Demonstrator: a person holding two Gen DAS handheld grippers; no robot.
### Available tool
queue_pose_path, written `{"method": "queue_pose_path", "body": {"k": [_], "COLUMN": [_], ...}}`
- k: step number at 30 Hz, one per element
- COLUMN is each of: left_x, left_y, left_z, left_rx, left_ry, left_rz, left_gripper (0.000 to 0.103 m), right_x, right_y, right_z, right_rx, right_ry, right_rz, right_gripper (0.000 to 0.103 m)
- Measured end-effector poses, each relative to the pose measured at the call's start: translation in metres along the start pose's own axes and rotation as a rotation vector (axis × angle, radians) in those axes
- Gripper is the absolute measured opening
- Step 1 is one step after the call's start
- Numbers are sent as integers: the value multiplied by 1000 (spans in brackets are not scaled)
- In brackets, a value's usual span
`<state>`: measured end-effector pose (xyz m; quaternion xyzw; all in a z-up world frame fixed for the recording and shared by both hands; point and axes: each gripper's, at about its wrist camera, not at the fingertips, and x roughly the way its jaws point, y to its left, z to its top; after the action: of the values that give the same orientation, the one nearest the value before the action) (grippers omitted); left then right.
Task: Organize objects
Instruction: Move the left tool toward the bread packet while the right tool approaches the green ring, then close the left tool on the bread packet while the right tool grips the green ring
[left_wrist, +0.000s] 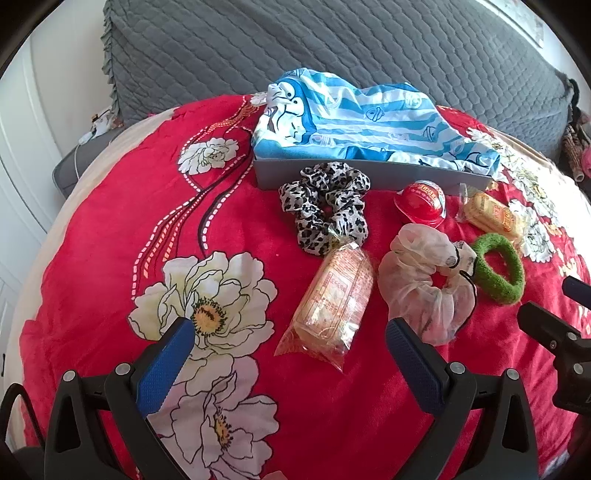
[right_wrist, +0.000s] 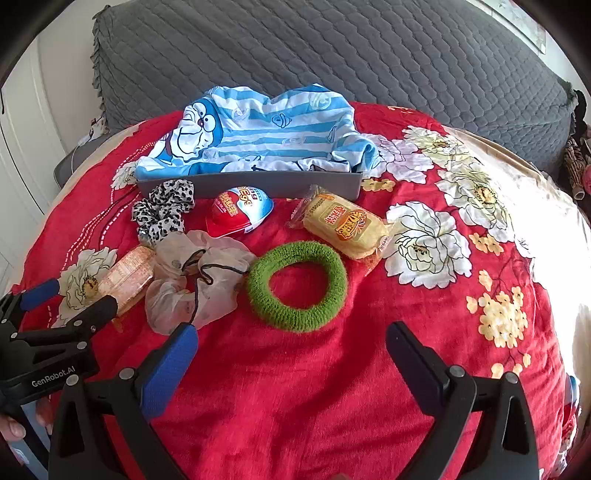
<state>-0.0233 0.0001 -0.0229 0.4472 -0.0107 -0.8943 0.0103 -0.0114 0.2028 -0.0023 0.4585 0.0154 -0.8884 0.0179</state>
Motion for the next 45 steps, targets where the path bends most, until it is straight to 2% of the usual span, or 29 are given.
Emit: {"method": "queue_pose_path", "body": {"k": [16, 31, 35, 45], "left_x": [19, 39, 44, 49], "left_y": [-3, -3, -2, -2], "left_z": [4, 5, 5, 6], "left_rx": [50, 61, 61, 57], "left_ry": [-11, 15, 26, 25], "left_rz": [31, 10, 4, -19], "left_gripper": [103, 103, 103, 103], "right_x": [26, 52, 59, 68], "right_y": [-2, -5, -6, -8], "right_z": [7, 12, 12, 11], "right_rx": [-15, -13, -18, -19], "right_ry": [15, 48, 64, 84], "right_rz": [0, -15, -19, -11], "right_gripper": [102, 102, 94, 81]}}
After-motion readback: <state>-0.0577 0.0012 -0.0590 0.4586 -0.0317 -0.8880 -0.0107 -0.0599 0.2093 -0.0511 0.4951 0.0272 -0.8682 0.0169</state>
